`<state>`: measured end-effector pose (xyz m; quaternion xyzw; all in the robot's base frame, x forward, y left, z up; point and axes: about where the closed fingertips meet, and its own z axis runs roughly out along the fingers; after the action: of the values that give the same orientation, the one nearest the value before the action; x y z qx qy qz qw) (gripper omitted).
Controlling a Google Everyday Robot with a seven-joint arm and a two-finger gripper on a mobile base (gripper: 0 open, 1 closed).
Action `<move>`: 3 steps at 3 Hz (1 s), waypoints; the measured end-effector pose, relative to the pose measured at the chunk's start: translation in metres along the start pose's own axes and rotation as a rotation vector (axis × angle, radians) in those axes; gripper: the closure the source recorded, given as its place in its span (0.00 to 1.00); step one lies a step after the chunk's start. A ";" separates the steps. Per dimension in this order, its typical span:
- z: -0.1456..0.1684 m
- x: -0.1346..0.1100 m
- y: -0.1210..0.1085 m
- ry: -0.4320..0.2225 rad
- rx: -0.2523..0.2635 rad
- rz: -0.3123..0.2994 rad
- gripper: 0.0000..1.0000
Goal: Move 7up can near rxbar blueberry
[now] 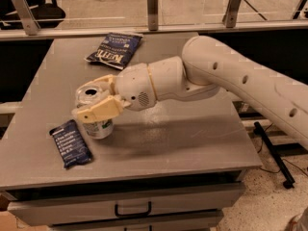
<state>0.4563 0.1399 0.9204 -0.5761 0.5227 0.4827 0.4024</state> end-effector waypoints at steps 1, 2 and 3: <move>0.013 0.009 0.003 -0.006 -0.018 0.012 0.58; 0.013 0.017 0.003 -0.001 -0.009 0.016 0.35; 0.009 0.022 0.001 0.000 0.001 0.017 0.12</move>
Offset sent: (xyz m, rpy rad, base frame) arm -0.0001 0.0008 -0.0310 -0.0059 0.0231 -0.0181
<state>0.4538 0.1439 0.8970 -0.5713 0.5278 0.4860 0.3986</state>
